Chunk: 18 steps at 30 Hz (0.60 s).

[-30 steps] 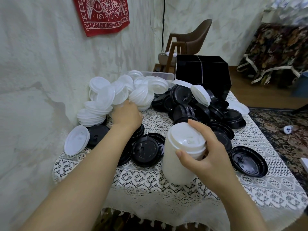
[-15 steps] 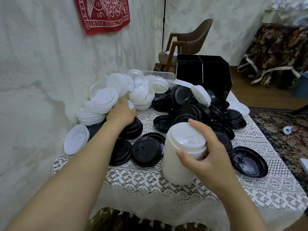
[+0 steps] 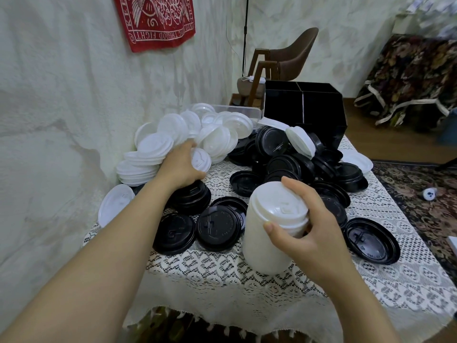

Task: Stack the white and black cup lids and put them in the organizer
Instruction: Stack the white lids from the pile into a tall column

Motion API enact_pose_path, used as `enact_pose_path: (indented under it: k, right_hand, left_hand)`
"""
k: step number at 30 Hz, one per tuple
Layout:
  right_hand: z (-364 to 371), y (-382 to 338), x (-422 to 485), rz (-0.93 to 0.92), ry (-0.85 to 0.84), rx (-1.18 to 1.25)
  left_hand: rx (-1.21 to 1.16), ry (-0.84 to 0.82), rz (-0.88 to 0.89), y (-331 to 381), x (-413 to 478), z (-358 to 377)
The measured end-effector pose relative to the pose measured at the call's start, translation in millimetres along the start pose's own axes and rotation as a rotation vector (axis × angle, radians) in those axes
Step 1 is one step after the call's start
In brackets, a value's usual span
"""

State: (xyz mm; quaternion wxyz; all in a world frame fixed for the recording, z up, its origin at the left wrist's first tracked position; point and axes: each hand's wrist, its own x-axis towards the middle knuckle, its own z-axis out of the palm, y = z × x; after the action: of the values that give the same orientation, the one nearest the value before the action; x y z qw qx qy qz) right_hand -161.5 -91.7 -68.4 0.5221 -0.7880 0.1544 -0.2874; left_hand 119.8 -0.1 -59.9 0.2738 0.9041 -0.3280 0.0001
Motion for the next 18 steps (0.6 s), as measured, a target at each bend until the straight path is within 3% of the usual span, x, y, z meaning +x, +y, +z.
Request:
enact_pose_path:
  k: [11, 18]
  right_hand:
    - [0, 2, 1, -0.005, 0.000, 0.009]
    - [-1, 1, 0, 0.016, -0.007, 0.007]
  left_hand:
    - [0.073, -0.198, 0.126, 7, -5, -30]
    - [-0.061, -0.228, 0.311, 36, -37, -50]
